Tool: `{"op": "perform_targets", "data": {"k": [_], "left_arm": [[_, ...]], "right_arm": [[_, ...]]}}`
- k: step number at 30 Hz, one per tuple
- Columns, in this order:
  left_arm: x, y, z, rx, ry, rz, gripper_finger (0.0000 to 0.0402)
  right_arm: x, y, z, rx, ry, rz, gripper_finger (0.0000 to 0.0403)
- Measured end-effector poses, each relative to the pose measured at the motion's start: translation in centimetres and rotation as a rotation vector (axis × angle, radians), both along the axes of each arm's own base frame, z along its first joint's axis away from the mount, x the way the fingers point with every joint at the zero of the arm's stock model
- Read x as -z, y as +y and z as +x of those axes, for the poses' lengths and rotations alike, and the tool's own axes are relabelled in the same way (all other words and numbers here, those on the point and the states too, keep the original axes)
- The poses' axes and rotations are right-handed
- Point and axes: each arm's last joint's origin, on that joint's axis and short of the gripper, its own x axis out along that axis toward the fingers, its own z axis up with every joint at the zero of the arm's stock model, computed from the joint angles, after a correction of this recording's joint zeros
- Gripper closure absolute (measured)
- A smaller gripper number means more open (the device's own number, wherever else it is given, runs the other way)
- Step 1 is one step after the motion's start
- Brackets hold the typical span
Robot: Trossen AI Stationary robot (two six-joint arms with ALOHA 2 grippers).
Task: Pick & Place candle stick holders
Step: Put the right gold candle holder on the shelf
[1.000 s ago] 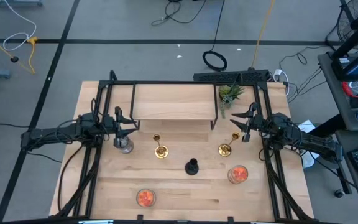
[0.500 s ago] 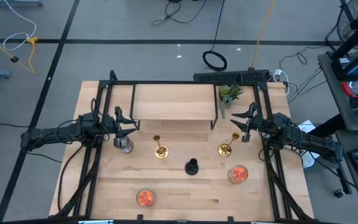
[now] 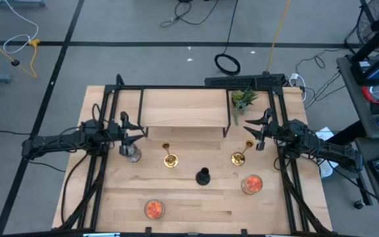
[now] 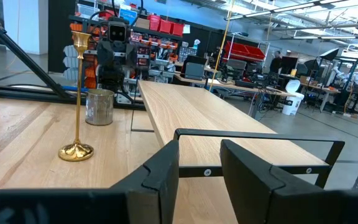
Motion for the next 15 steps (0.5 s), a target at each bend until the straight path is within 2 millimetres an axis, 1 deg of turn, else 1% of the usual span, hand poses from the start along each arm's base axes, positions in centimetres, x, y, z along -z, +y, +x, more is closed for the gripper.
{"op": "perform_targets", "data": {"k": [7,12,15], "left_arm": [[-0.22,-0.01,-0.03,0.002,-0.024,-0.007,0.0247],[-0.14,-0.01,-0.02,0.021,-0.023,-0.159,0.0247],[-0.08,-0.01,-0.01,0.025,-0.019,-0.194,0.0247]], "right_arm": [[0.0,0.0,0.0,0.0,0.0,0.0,0.0287],[0.0,0.0,0.0,0.0,0.0,0.0,0.0287],[0.0,0.0,0.0,0.0,0.0,0.0,0.0287]]}}
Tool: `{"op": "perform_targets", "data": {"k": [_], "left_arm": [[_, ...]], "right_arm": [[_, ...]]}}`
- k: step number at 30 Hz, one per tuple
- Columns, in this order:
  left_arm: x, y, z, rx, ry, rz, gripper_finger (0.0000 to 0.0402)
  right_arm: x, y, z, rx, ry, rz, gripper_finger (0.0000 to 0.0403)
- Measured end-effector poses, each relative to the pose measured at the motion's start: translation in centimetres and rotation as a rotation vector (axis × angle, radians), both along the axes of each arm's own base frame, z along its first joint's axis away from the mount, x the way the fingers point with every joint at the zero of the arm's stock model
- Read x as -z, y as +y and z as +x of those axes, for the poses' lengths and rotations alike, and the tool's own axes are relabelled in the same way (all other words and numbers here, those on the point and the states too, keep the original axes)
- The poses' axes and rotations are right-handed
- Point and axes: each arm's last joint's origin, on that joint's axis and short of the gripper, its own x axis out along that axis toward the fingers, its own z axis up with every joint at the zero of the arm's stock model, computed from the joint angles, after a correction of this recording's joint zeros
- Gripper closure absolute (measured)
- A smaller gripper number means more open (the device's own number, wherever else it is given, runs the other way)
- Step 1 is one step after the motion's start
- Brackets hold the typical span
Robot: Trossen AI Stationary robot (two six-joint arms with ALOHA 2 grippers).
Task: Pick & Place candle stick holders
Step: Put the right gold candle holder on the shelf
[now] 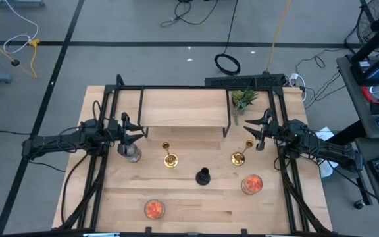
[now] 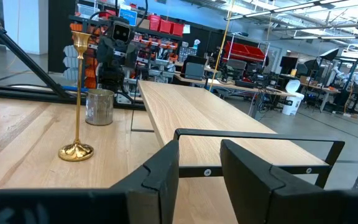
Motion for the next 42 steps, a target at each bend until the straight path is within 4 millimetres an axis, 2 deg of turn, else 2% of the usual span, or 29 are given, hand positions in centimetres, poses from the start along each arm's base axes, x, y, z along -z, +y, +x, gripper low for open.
{"op": "perform_targets", "data": {"k": [6,11,17,23,27,42], "left_arm": [[0.3,0.0,0.0,-0.012,0.035,0.103,0.0247],[0.4,0.0,0.0,-0.02,0.049,0.185,0.0247],[0.4,0.0,0.0,-0.02,0.05,0.186,0.0247],[0.4,0.0,0.0,-0.015,0.048,0.137,0.0247],[0.4,0.0,0.0,-0.013,0.047,0.119,0.0247],[0.4,0.0,0.0,-0.006,0.042,0.046,0.0247]], "right_arm": [[0.0,0.0,0.0,-0.016,-0.048,0.18,0.0287],[-0.5,0.0,-0.1,-0.021,-0.097,0.164,0.0287],[-0.7,0.1,-0.1,-0.03,-0.106,0.107,0.0287],[-0.4,0.8,0.0,-0.276,-0.031,0.094,0.0277],[-1.6,1.1,-0.3,-0.346,-0.026,0.08,0.0266],[0.1,1.1,-0.3,-0.343,0.138,0.249,0.0263]]}}
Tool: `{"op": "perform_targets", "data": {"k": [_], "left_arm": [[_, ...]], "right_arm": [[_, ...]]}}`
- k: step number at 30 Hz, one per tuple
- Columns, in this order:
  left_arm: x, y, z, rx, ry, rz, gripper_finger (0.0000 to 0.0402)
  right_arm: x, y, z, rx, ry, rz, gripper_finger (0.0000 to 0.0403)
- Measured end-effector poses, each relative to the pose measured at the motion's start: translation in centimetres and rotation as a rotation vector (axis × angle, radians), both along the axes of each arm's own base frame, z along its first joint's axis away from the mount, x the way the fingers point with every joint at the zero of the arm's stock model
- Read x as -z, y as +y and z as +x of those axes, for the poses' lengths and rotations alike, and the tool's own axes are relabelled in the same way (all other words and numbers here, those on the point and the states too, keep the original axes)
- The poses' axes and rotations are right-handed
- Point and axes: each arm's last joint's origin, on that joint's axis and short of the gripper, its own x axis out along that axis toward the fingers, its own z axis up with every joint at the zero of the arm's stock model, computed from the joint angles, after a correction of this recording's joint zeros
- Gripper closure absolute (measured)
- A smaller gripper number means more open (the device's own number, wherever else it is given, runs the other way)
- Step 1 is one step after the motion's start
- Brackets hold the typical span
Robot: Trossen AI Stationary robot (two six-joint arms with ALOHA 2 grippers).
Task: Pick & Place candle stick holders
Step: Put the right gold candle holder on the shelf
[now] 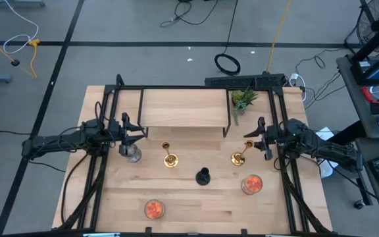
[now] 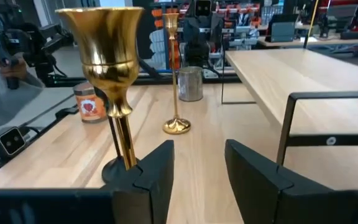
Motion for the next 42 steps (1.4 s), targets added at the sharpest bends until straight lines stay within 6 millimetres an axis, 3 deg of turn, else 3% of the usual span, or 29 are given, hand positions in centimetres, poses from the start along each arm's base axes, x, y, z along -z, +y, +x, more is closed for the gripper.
{"op": "perform_targets", "data": {"k": [7,13,19,29,42], "left_arm": [[0.0,0.0,0.0,0.002,0.0,-0.015,0.0247],[0.0,0.0,0.0,0.001,0.0,-0.012,0.0247],[0.0,0.0,0.0,0.002,0.001,-0.01,0.0247],[0.0,0.0,0.0,0.002,0.0,-0.015,0.0247],[0.0,0.0,0.0,0.004,-0.005,-0.034,0.0247]], "right_arm": [[0.4,0.1,-0.1,-0.009,0.052,0.053,0.0264],[0.4,0.7,-0.2,-0.221,0.049,0.038,0.0271],[0.3,0.7,-0.2,-0.233,0.035,0.027,0.028],[0.0,0.5,0.3,-0.233,-0.141,-0.008,0.0286],[0.3,0.3,0.8,-0.21,-0.107,0.048,0.0363]]}}
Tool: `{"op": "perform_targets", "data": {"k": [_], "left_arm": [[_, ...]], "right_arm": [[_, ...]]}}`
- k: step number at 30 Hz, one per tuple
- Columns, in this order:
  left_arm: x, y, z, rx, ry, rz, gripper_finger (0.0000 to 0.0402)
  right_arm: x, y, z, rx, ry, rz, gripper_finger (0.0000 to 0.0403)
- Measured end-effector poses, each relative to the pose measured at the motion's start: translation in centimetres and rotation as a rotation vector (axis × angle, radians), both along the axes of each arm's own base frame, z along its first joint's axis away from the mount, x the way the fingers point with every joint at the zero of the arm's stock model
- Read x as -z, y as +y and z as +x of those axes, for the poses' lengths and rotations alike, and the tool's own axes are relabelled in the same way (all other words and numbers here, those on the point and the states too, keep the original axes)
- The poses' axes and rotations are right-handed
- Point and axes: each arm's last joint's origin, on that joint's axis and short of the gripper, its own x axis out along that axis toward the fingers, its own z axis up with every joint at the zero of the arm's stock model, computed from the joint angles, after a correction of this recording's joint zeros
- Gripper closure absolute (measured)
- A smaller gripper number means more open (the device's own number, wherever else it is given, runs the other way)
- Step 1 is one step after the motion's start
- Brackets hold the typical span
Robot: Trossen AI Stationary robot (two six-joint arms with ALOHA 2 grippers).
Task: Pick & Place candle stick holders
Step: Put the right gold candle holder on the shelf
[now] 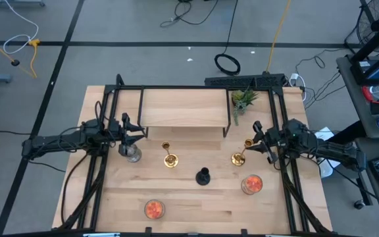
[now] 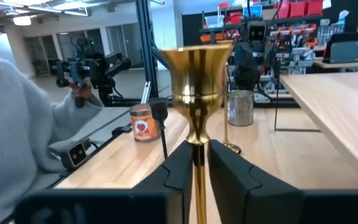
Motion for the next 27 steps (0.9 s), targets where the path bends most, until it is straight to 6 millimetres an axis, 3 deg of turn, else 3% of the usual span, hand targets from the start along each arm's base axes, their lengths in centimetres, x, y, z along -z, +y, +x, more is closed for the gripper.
{"op": "perform_targets", "data": {"k": [7,15,18,27], "left_arm": [[-0.1,0.0,0.0,0.0,-0.01,0.001,0.0247],[-0.6,0.0,-0.1,-0.001,-0.061,0.012,0.0247],[-0.6,0.0,-0.1,-0.001,-0.06,0.014,0.0247],[-0.6,0.0,-0.1,-0.002,-0.064,0.015,0.0247]], "right_arm": [[-0.4,-0.1,0.3,-0.001,-0.034,-0.012,0.0394],[-2.5,-0.2,0.5,0.001,-0.216,-0.012,0.0389],[-2.9,-0.4,0.7,0.057,-0.23,0.062,0.0388],[-8.2,-0.5,3.0,0.013,-0.325,0.091,0.0388]]}}
